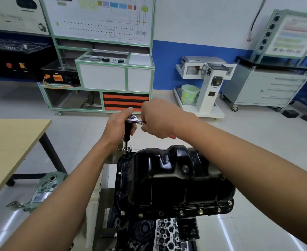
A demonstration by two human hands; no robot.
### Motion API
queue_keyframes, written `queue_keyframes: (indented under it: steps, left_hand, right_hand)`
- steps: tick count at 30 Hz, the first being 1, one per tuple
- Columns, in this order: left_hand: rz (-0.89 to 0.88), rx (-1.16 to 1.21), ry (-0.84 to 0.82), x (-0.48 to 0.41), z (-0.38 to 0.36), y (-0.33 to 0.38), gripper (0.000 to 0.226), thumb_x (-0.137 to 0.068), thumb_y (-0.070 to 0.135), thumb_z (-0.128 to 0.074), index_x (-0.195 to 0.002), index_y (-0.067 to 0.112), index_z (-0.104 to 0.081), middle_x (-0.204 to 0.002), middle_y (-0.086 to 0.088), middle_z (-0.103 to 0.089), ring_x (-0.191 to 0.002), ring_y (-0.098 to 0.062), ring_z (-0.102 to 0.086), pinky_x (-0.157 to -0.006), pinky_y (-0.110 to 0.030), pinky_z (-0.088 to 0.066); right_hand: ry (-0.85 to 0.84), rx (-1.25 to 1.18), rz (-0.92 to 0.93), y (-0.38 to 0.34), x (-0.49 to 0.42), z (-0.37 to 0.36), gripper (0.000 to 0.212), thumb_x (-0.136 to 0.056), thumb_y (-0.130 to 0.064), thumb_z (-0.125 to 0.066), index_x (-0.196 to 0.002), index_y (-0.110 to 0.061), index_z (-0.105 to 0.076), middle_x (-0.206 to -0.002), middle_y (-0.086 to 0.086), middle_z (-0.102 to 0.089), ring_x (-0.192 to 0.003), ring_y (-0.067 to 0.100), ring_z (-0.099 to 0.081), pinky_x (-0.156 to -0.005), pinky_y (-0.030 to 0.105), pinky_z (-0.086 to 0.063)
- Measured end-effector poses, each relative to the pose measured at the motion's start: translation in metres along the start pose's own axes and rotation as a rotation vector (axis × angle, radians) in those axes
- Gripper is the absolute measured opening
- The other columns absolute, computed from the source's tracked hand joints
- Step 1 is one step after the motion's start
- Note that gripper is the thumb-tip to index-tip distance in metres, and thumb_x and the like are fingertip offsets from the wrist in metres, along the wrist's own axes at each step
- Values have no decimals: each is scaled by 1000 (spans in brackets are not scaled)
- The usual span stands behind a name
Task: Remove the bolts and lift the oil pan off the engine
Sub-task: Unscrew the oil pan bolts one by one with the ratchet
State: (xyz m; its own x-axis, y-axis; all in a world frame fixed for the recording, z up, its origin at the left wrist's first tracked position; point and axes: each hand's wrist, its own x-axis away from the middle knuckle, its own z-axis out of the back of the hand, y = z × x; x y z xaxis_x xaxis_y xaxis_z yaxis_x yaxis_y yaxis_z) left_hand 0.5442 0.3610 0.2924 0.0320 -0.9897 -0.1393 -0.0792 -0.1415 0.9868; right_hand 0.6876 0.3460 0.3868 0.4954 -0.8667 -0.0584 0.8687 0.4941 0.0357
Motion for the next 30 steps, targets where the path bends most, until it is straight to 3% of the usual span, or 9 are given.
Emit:
queue_keyframes:
  steps: [5, 8, 11, 14, 18, 21, 24, 27, 30]
  left_hand:
    - [-4, 20, -150, 1, 6, -6, 40, -79, 49, -54, -53, 20, -58, -55, -8, -56, -48, -23, -46, -57, -35, -35]
    - [27, 62, -235, 2, 0, -8, 39, -85, 44, -51, -57, 18, -57, -57, -7, -55, -46, -22, -44, -51, -30, -37]
    - [44, 106, -258, 3, -2, -8, 44, -91, 45, -44, -66, 11, -55, -57, -6, -53, -45, -20, -43, -50, -30, -36]
    - [14, 13, -271, 6, -3, -5, 50, -87, 59, -48, -61, 17, -55, -53, -5, -48, -48, -19, -40, -54, -32, -30]
    - [27, -43, -172, 7, -5, 0, 54, -83, 71, -46, -56, 25, -54, -52, 0, -46, -51, -16, -39, -57, -34, -27]
    - [37, -53, -91, 4, -4, 1, 57, -84, 73, -42, -57, 25, -54, -55, -1, -50, -52, -15, -42, -57, -33, -30]
    - [-10, -111, -33, 3, -4, -3, 57, -83, 72, -42, -52, 26, -56, -55, -2, -52, -51, -15, -44, -55, -32, -35]
    - [-57, -100, 18, 0, -6, -4, 49, -89, 51, -41, -50, 27, -56, -51, 4, -51, -47, -12, -42, -48, -28, -34]
    - [-74, -105, 18, -4, -2, 0, 40, -83, 40, -42, -52, 23, -61, -51, 1, -55, -49, -17, -46, -46, -27, -36]
  right_hand:
    - [129, 166, 25, 2, -5, -8, 14, -89, -6, -55, -86, -18, -48, -73, 0, -38, -61, 21, -41, -59, 34, -35]
    - [91, 41, 111, 6, -14, -16, 26, -86, 0, -52, -103, -16, -64, -110, 4, -62, -102, 29, -57, -80, 40, -49]
    - [32, -189, 195, 10, -17, -21, 52, -85, 6, -52, -131, -17, -63, -156, 0, -43, -139, 26, -43, -108, 40, -39]
    - [-7, -323, 169, 13, -14, -24, 60, -88, 7, -51, -143, -17, -52, -163, 1, -30, -147, 26, -33, -116, 42, -31]
    - [47, -135, 69, 13, -8, -22, 39, -91, -12, -54, -129, -20, -60, -133, 3, -57, -123, 30, -51, -97, 42, -46]
    - [50, -20, -14, 9, -1, -13, 11, -91, -27, -59, -98, -19, -60, -91, 0, -53, -90, 29, -58, -69, 35, -44]
    - [28, -89, -7, 3, 3, -6, 32, -89, -31, -62, -66, -21, -42, -69, -3, -45, -67, 24, -54, -55, 30, -35]
    - [-38, -215, 50, -4, 2, 2, 39, -89, -27, -64, -57, -18, -44, -61, 0, -55, -59, 22, -55, -55, 34, -45]
    - [-82, -214, 52, -5, -2, 4, 29, -90, -24, -66, -64, -18, -53, -69, 2, -67, -73, 24, -68, -70, 38, -58]
